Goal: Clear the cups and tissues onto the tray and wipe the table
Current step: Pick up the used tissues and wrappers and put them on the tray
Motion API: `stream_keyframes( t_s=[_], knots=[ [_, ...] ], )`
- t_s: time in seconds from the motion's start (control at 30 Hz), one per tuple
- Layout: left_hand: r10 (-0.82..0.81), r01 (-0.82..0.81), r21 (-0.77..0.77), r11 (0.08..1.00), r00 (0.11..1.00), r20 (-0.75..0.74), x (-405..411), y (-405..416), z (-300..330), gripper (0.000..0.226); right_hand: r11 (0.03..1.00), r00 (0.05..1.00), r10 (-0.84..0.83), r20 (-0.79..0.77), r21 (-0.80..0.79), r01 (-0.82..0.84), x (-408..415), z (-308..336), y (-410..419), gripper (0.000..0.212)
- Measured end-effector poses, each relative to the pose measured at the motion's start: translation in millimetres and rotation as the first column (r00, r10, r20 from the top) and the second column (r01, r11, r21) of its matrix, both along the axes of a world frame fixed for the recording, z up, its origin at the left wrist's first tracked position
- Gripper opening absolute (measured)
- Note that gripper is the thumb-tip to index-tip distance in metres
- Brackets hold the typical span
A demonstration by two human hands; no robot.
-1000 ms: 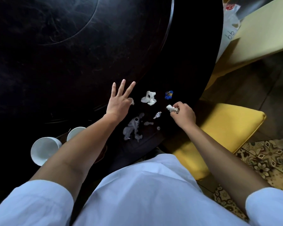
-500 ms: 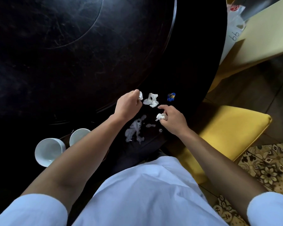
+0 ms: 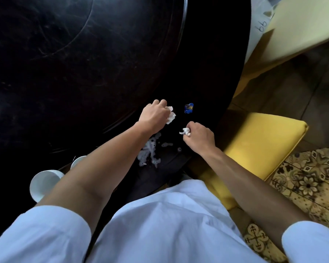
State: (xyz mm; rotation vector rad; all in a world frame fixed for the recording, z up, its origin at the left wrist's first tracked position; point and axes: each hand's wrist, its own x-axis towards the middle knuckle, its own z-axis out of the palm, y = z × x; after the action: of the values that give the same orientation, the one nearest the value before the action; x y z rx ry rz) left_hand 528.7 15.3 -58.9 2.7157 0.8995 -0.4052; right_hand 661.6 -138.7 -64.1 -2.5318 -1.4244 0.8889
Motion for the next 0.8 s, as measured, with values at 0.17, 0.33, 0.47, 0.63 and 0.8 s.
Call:
stream_keyframes(
  t_s=[0.17, 0.33, 0.47, 0.63, 0.8],
  knots=[
    [0.067, -0.067, -0.04, 0.997, 0.998, -0.001, -5, -6, -6, 0.021, 0.962, 0.976, -0.183, -0.119, 0.185, 0.203, 25, 9, -2, 0.015],
    [0.25, -0.226, -0.203, 0.953, 0.963, 0.103, -15, -6, 2, 0.003, 0.906, 0.962, -0.223, -0.154, 0.333, 0.263, 46, 18, 22, 0.02],
    [0.424, -0.359, -0.317, 0.878, 0.891, 0.165, -28, -9, 12, 0.01, 0.915, 0.968, -0.184, -0.172, 0.329, 0.233, 45, 13, 42, 0.019],
    [0.552, -0.452, -0.38, 0.807, 0.805, 0.215, -51, -7, 33, 0.039, 0.972, 0.984, -0.119, -0.136, 0.188, 0.144, 44, -3, 53, 0.014],
    [0.669, -0.542, -0.422, 0.726, 0.7, 0.252, -84, -21, 56, 0.033, 0.978, 0.98, -0.12, -0.157, 0.152, 0.144, 41, -4, 54, 0.013]
  ],
)
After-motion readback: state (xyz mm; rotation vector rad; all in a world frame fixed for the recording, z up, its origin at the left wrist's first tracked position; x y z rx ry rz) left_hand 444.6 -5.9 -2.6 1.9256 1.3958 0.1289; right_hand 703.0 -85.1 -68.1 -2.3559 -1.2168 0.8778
